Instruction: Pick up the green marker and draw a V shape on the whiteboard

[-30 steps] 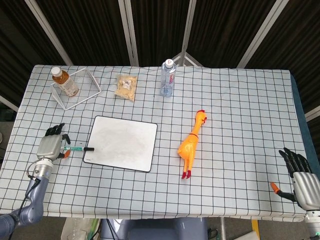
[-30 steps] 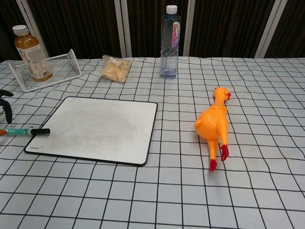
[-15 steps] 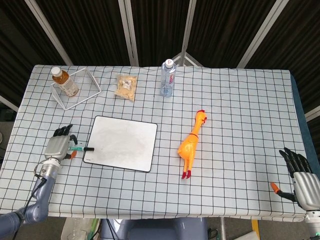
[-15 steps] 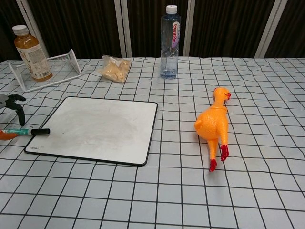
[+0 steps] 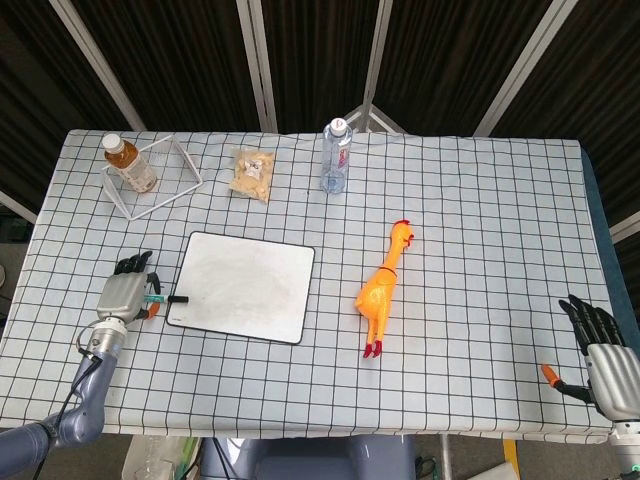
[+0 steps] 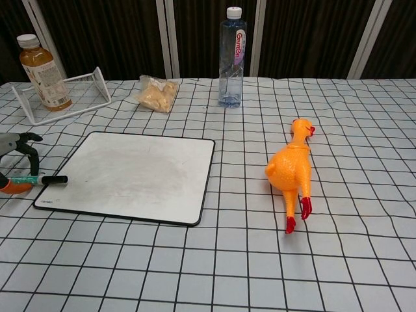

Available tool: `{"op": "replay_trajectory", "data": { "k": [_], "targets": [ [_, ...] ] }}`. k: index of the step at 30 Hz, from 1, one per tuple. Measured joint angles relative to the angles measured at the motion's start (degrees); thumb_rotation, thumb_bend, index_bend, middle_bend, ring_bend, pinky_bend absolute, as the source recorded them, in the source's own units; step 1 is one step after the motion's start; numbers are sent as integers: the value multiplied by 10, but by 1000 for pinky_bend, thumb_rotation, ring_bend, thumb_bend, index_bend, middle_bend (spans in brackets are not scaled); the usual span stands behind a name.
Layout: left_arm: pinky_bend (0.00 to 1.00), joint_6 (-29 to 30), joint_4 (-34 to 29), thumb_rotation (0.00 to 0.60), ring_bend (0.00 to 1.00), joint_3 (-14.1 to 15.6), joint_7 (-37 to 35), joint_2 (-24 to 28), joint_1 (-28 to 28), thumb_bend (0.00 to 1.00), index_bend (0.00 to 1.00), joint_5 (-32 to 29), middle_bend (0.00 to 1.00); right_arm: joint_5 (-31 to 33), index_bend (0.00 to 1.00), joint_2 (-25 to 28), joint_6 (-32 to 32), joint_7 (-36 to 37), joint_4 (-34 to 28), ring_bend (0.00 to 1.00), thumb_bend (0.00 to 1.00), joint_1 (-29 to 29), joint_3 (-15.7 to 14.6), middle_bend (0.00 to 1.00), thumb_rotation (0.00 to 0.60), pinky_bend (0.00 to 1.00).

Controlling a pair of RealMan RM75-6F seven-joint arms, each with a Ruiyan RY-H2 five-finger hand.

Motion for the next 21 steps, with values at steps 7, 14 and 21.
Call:
{"op": "replay_trajectory", "data": {
  "k": [7,14,21],
  "targets": [
    [0,17,-11,600,0,-7,-29,2,4,622,665,13,91,1,0,1,2,1,-1,0,265,-1,1,0,600,0],
    [0,48,-45,600,0,-32,-147,8,8,620,677,70,121,3,0,0,-1,0,-1,0,266,0,1,0,600,0],
    [0,55,-74,600,0,-63,-290,-2,-7,613,692,126,148,6,0,1,-3,5,0,0,265,1,2,0,600,0]
  ]
}}
